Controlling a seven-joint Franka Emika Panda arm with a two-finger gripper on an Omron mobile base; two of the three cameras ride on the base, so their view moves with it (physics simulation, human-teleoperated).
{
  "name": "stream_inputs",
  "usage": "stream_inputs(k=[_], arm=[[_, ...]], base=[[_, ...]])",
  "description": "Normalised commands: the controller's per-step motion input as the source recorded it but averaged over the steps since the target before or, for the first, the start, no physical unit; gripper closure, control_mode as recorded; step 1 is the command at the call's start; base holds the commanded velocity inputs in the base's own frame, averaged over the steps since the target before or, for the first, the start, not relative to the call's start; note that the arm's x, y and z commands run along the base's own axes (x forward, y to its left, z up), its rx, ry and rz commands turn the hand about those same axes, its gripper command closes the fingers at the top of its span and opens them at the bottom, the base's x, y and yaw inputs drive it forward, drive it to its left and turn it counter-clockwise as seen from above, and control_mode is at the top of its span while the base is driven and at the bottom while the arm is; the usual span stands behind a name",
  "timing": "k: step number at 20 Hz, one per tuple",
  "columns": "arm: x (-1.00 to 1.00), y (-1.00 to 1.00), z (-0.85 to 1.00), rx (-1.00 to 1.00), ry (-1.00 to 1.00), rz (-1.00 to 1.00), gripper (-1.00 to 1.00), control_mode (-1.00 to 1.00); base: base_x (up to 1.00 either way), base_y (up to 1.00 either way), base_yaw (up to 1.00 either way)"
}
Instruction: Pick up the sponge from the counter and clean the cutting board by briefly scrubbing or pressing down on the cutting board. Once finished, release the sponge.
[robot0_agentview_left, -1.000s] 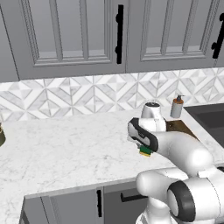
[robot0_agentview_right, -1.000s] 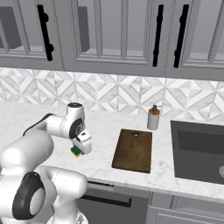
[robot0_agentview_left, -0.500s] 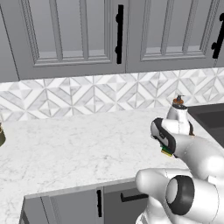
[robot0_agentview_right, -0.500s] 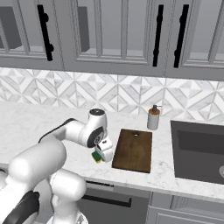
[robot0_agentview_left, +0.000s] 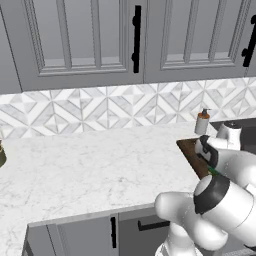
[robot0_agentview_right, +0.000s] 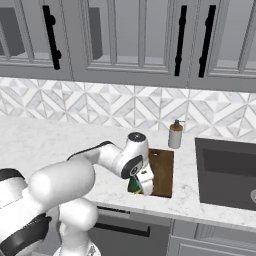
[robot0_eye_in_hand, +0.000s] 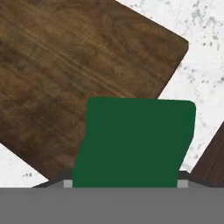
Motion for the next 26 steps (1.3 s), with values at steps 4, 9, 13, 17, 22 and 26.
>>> stream_inputs(k=[4, 9, 13, 17, 22, 26], arm=[[-0.27, -0.54, 0.00, 0.02, -0.15, -0.12, 1.00, -1.00], [-0.18, -0.39, -0.01, 0.04, -0.14, -0.13, 1.00, -1.00], [0.57, -0.27, 0.00, 0.04, 0.00, -0.17, 1.00, -1.00], [0.59, -0.31, 0.00, 0.06, 0.01, -0.06, 1.00, -1.00], [0.16, -0.29, -0.01, 0.10, 0.02, 0.00, 1.00, -1.00], [0.24, -0.02, -0.12, 0.07, 0.09, 0.00, 1.00, -1.00]], base=[[0.00, 0.00, 0.00], [0.00, 0.00, 0.00], [0.00, 0.00, 0.00], [0.00, 0.00, 0.00], [0.00, 0.00, 0.00], [0.00, 0.00, 0.00]])
